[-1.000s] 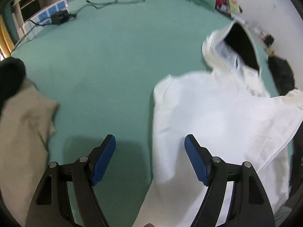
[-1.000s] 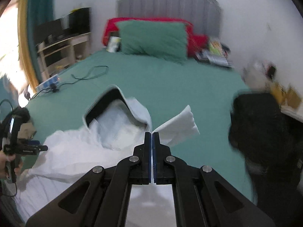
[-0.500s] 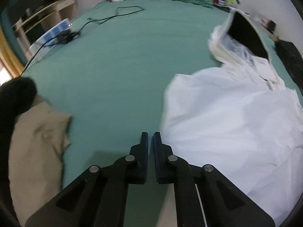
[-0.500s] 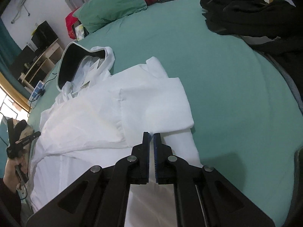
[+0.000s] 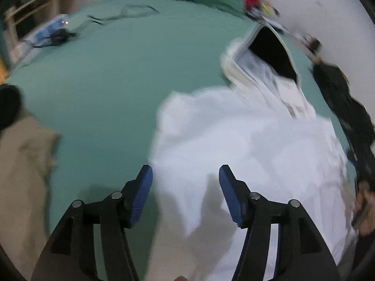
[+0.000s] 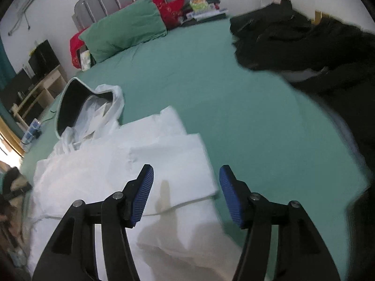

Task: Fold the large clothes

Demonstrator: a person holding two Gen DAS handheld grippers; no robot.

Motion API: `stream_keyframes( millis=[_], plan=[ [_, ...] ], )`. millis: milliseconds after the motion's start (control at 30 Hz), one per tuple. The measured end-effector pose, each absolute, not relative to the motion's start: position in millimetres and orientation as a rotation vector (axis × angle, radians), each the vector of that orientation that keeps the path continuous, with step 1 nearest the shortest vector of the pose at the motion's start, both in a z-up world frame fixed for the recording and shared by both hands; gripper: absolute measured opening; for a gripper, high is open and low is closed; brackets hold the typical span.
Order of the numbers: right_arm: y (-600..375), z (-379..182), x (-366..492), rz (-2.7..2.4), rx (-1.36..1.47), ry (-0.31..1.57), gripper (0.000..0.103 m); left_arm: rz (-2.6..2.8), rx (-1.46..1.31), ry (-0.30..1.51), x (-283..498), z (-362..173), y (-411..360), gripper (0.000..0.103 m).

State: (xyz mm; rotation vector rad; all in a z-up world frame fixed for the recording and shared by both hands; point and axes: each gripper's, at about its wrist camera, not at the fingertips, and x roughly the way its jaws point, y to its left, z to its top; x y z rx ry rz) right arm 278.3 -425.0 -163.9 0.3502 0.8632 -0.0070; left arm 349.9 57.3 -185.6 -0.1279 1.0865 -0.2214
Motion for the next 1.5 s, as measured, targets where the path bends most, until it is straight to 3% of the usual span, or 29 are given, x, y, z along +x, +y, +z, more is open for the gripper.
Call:
stream_keyframes(
  millis=[133, 233, 633, 833, 1033, 1333, 1367, 1400, 1467, 1500],
  plan=[
    [-410.2, -183.9, 288.4, 0.010, 0.339, 0.967, 0.059, -0.251, 0.060, 1.089, 341.2, -200.9, 36.6, 0.069],
    [-396.6, -180.9, 287.5, -0.018, 0.226, 0.978, 0.059, -0.227, 0.106, 1.083, 339.9, -204.0, 39.2, 0.081],
    [-363.2, -132.7, 305.5, -0.080, 0.082, 0.900, 0.060, -0.086, -0.006, 1.100, 343.2, -195.9, 87.5, 0.080],
    [-321.6, -115.1, 354.6, 0.023, -0.025, 0.842, 0.062, -0.103, -0.217, 1.077, 347.2, -179.1, 119.7, 0.080],
    [-266.1, -113.9, 427.9, 0.176, -0.163, 0.777, 0.062, -0.114, -0.234, 0.947, 361.1, -153.3, 118.6, 0.080],
    [-195.9, -122.9, 516.3, 0.215, -0.332, 0.724, 0.061, -0.147, -0.275, 0.897, 367.2, -159.2, 126.2, 0.080],
    [-194.5, -126.6, 521.2, 0.212, -0.347, 0.729, 0.053, -0.160, -0.258, 0.894, 367.1, -157.5, 123.0, 0.080],
    [-192.6, -131.8, 526.6, 0.213, -0.367, 0.734, 0.032, -0.166, -0.247, 0.894, 366.3, -157.1, 120.6, 0.080],
    [-193.5, -138.0, 526.7, 0.217, -0.408, 0.749, 0.003, -0.170, -0.216, 0.911, 366.2, -156.3, 114.5, 0.080],
    [-195.4, -135.0, 521.1, 0.219, -0.421, 0.735, 0.003, -0.173, -0.199, 0.933, 367.1, -157.2, 111.0, 0.080]
  ],
)
